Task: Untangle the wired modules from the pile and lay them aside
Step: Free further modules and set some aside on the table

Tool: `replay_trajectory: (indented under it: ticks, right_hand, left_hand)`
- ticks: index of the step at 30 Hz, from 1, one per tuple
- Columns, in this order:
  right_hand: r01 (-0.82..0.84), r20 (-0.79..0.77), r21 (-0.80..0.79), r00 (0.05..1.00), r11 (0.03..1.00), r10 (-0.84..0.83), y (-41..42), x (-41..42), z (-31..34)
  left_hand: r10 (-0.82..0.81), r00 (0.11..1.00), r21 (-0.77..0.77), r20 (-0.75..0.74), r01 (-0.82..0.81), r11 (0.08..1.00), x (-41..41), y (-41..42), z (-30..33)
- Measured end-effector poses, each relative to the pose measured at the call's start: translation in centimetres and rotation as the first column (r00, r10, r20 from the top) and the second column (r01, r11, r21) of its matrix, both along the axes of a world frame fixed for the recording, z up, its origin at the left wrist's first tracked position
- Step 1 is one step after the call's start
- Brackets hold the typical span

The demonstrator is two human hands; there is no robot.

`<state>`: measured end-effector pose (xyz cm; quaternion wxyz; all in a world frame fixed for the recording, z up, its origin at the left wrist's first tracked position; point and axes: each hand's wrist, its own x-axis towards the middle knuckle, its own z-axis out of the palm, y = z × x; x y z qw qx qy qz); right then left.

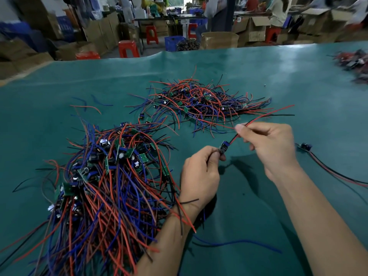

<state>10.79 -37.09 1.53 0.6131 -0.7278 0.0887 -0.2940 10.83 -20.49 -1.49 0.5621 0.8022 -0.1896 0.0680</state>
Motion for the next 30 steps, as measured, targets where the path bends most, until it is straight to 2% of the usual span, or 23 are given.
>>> replay_trajectory:
  ticks: [3, 6, 9, 11, 12, 14, 15, 17, 18, 20, 24, 27, 29, 30]
  right_hand:
    - [0.151, 0.075, 0.065, 0.985, 0.986, -0.155, -1.5, -0.2, 0.4]
    - [0.321, 0.109, 0.164, 0.934, 0.933, -0.341, -2.9, -0.3, 0.6]
    - [0.434, 0.050, 0.318, 0.880, 0.843, -0.472, -3.9, -0.4, 0.5]
    - [0.473, -0.042, 0.322, 0.873, 0.820, -0.486, -4.0, -0.3, 0.4]
    - [0.435, -0.097, 0.287, 0.899, 0.853, -0.426, -3.6, -0.3, 0.4]
    - [0.178, -0.197, 0.195, 0.971, 0.964, -0.139, -1.7, -0.1, 0.3]
    - [-0.005, -0.244, 0.148, 0.969, 0.989, 0.042, -0.3, -0.2, 0.2]
    - [-0.285, -0.289, 0.051, 0.913, 0.957, 0.288, 2.4, -0.4, -0.3]
    - [-0.336, -0.265, -0.006, 0.909, 0.942, 0.323, 3.2, -0.4, -0.7]
    - [-0.316, -0.179, -0.051, 0.936, 0.947, 0.303, 3.8, -0.3, -1.0]
    - [-0.119, -0.025, 0.086, 0.992, 0.989, 0.121, 2.4, -0.4, 0.1]
    - [-0.003, 0.134, 0.164, 0.991, 0.986, -0.019, 1.4, -1.4, 2.7]
    - [0.010, 0.258, 0.178, 0.964, 0.984, -0.056, 1.4, -2.8, 5.4]
    - [-0.029, 0.316, 0.152, 0.949, 0.988, -0.020, 1.6, -3.0, 6.9]
  left_hand:
    - [0.002, 1.000, 0.023, 0.003, -0.002, 1.000, -0.1, 0.0, 0.0]
    - [0.019, 1.000, 0.067, 0.010, -0.020, 0.998, -0.2, -0.1, -0.2]
    - [0.085, 0.996, 0.036, 0.007, -0.085, 0.996, 0.0, -0.1, -0.3]
    - [0.138, 0.990, -0.029, -0.009, -0.138, 0.990, 0.3, -0.1, -0.4]
    - [0.152, 0.988, -0.052, -0.015, -0.153, 0.987, 0.4, -0.2, -0.4]
    - [0.170, 0.985, -0.077, -0.024, -0.171, 0.982, 0.4, -0.2, -0.3]
    - [0.174, 0.984, -0.088, -0.027, -0.176, 0.980, 0.4, -0.2, -0.3]
    - [0.168, 0.985, -0.097, -0.022, -0.170, 0.981, 0.4, -0.1, -0.3]
    - [0.160, 0.987, -0.090, -0.017, -0.161, 0.983, 0.5, 0.0, -0.4]
    - [0.134, 0.991, -0.075, -0.019, -0.135, 0.988, 0.5, 0.0, -0.4]
    - [0.036, 0.999, -0.029, -0.005, -0.036, 0.999, 0.1, -0.2, -0.5]
    - [-0.008, 1.000, -0.008, 0.005, 0.008, 1.000, -0.1, -0.2, -0.4]
    - [-0.007, 1.000, -0.004, 0.008, 0.007, 1.000, -0.3, -0.1, -0.3]
    - [0.007, 1.000, 0.008, 0.004, -0.007, 1.000, -0.2, -0.1, -0.3]
